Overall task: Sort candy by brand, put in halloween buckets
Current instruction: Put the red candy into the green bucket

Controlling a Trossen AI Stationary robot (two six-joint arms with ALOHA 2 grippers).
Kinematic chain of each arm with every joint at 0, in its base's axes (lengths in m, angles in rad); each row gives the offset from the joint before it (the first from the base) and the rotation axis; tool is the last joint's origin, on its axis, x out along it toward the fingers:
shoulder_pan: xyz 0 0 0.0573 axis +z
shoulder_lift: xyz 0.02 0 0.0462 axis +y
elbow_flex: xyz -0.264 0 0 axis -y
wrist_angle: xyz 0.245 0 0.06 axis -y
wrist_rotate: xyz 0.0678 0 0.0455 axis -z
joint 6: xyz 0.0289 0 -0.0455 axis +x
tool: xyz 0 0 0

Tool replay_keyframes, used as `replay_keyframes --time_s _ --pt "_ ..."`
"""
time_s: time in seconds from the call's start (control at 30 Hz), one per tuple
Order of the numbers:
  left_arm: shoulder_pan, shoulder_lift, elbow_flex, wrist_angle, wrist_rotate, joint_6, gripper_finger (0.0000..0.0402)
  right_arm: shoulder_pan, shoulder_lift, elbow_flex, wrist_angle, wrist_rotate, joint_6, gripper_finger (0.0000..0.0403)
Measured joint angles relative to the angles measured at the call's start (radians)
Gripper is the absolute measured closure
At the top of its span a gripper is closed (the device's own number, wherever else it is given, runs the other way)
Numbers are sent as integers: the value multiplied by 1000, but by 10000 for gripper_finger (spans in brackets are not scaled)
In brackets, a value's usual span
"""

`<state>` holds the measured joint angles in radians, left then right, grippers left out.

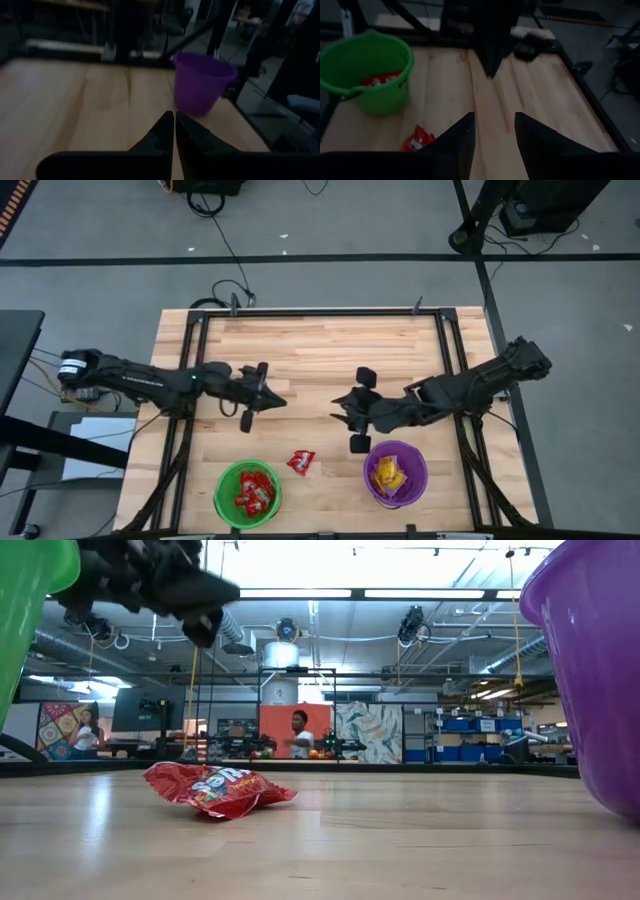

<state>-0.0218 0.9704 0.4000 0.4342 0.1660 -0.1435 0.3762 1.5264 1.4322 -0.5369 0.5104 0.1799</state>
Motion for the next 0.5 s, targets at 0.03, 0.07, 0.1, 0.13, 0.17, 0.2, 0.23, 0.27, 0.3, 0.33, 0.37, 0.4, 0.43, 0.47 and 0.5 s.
replay_keyframes --time_s 0.03,0.07,0.1,0.13,0.17,0.2,0.23,0.27,0.3,0.33,0.37,0.4,0.43,0.47,0.5 --pt "0 19 0 -4 0 -10 378 2 -12 0 1 1 0 253" --pt "0 37 0 -6 0 -20 378 5 -23 0 2 2 0 253" --pt "0 52 0 -7 0 -25 378 8 -33 0 3 3 0 253" --pt "0 62 0 -8 0 -26 378 9 -39 0 4 2 1 253" --pt "0 71 0 -4 5 -26 378 9 -42 0 4 -1 3 253" --pt "0 78 0 3 16 -24 378 9 -42 0 3 -11 3 253" --pt "0 80 0 8 26 -24 378 5 -39 0 0 -22 3 253" --pt "0 80 0 20 35 -24 378 -3 -29 0 -1 -39 3 253" --pt "0 77 0 41 43 -23 378 -14 -17 0 4 -58 5 253" --pt "0 72 0 65 51 -23 378 -24 -3 0 5 -80 8 253" --pt "0 65 0 90 58 -23 378 -38 19 0 4 -104 11 253" --pt "0 60 1 121 60 -23 378 -52 43 0 10 -136 11 253" --pt "0 53 1 143 60 -23 378 -64 70 0 20 -161 5 253" --pt "0 46 1 162 60 -23 378 -77 100 0 36 -181 2 253" --pt "0 41 1 188 60 -22 378 -87 125 0 54 -204 -7 253"
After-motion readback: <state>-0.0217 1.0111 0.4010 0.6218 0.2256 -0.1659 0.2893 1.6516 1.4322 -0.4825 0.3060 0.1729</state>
